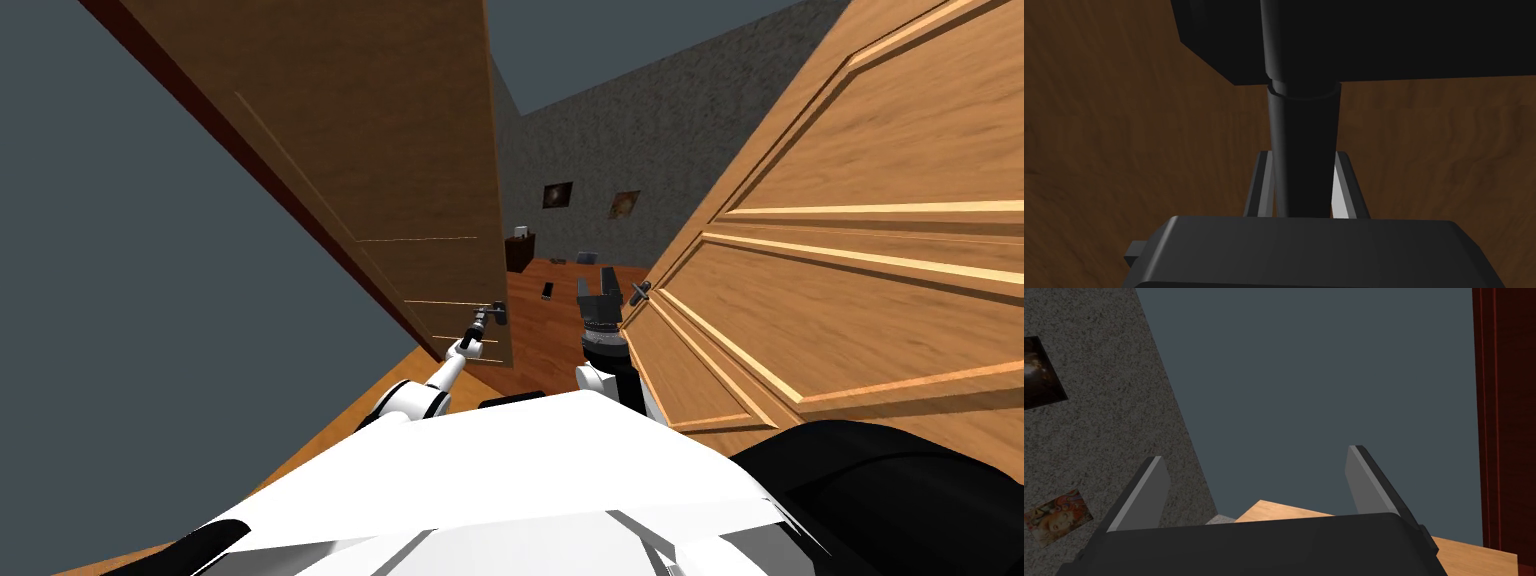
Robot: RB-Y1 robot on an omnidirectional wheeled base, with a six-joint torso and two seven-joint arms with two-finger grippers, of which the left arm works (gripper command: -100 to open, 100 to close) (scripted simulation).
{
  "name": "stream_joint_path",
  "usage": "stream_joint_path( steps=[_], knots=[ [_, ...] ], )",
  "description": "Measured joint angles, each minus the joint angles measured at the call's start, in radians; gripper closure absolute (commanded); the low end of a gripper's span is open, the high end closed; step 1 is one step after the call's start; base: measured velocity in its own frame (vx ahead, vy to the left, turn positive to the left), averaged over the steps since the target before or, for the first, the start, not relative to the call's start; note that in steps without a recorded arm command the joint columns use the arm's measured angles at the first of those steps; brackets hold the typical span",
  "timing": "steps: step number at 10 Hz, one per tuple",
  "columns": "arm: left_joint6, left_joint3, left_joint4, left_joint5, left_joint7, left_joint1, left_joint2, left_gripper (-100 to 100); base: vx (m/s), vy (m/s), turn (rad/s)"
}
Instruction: Push the door open
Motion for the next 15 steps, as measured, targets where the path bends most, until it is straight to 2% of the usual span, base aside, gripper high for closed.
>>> stream_joint_path(
  steps=[1, 2, 3, 5, 8, 9, 10, 13, 15],
  knots=[
    [-0.012, 0.004, 0.02, 0.002, 0.0, -0.012, 0.0, 100, 0.11, -0.092, 0.031],
    [-0.029, 0.011, 0.063, 0.005, 0.003, -0.029, 0.003, 100, 0.165, -0.164, 0.079],
    [-0.032, 0.023, 0.061, 0.008, -0.002, -0.02, 0.005, 100, 0.155, -0.2, 0.12],
    [-0.044, 0.05, 0.09, 0.018, -0.015, -0.037, 0.009, 100, 0.07, -0.095, 0.05],
    [-0.011, 0.073, 0.027, 0.023, -0.031, -0.006, 0.018, 100, 0.123, -0.152, 0.083],
    [-0.016, 0.085, 0.039, 0.028, -0.035, -0.009, 0.02, 100, 0.137, -0.174, 0.08],
    [0.006, 0.097, -0.002, 0.031, -0.042, 0.013, 0.027, 100, 0.11, -0.139, 0.058],
    [-0.025, 0.118, 0.057, 0.039, -0.044, -0.02, 0.032, 100, 0.078, -0.104, 0.046],
    [-0.026, 0.137, 0.063, 0.045, -0.051, -0.016, 0.038, 100, 0.146, -0.165, 0.084]
  ],
)
